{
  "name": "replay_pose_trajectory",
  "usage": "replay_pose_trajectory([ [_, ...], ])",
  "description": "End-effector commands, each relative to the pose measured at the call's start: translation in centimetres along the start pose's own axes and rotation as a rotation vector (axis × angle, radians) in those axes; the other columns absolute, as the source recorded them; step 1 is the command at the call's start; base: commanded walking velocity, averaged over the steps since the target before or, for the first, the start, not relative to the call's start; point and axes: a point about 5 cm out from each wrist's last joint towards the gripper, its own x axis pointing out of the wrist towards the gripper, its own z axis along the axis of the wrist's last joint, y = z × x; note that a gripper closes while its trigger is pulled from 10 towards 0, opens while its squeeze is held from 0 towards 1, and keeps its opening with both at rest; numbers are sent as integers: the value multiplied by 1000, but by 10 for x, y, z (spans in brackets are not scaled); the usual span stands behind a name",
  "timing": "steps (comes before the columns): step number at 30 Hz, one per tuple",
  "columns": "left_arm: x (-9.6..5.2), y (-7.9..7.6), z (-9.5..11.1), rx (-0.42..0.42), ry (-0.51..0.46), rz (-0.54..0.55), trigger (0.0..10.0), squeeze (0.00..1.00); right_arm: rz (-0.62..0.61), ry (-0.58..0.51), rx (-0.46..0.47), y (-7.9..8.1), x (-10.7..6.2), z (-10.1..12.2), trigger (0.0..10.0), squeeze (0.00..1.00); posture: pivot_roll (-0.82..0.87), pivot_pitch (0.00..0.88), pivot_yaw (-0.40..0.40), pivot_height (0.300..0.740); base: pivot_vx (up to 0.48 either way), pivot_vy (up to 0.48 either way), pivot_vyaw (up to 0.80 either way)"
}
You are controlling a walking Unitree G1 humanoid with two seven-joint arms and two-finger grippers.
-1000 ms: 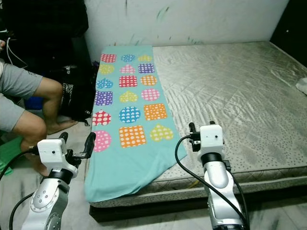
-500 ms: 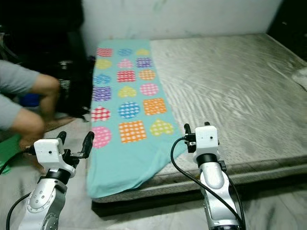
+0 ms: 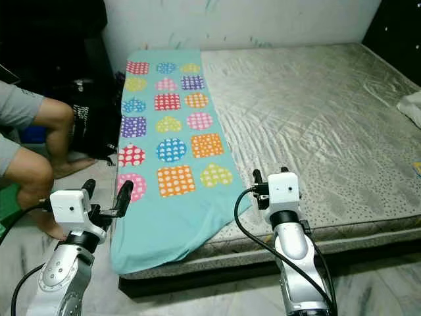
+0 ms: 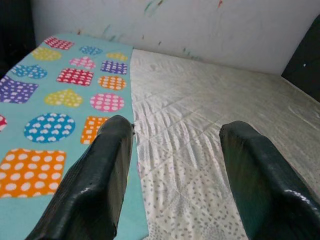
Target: Clean up the room
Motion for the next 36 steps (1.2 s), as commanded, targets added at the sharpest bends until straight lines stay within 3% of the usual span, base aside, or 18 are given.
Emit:
replay_pose_trajectory([
  [1, 0, 0, 2, 1, -3, -11, 10000, 0, -3, -13, 4, -2, 1, 3, 10000, 0, 5, 60, 17, 740, 304, 0, 0],
  [19, -2, 2, 2, 9, 3, 0, 10000, 0, -3, -13, 0, -1, 2, 2, 10000, 0, 11, 63, 19, 740, 313, 0, 0],
  [36, -1, 4, -1, 22, 15, 26, 10000, 0, -2, -6, -6, -1, 3, -1, 10000, 0, 24, 64, 20, 740, 0, 0, 0],
])
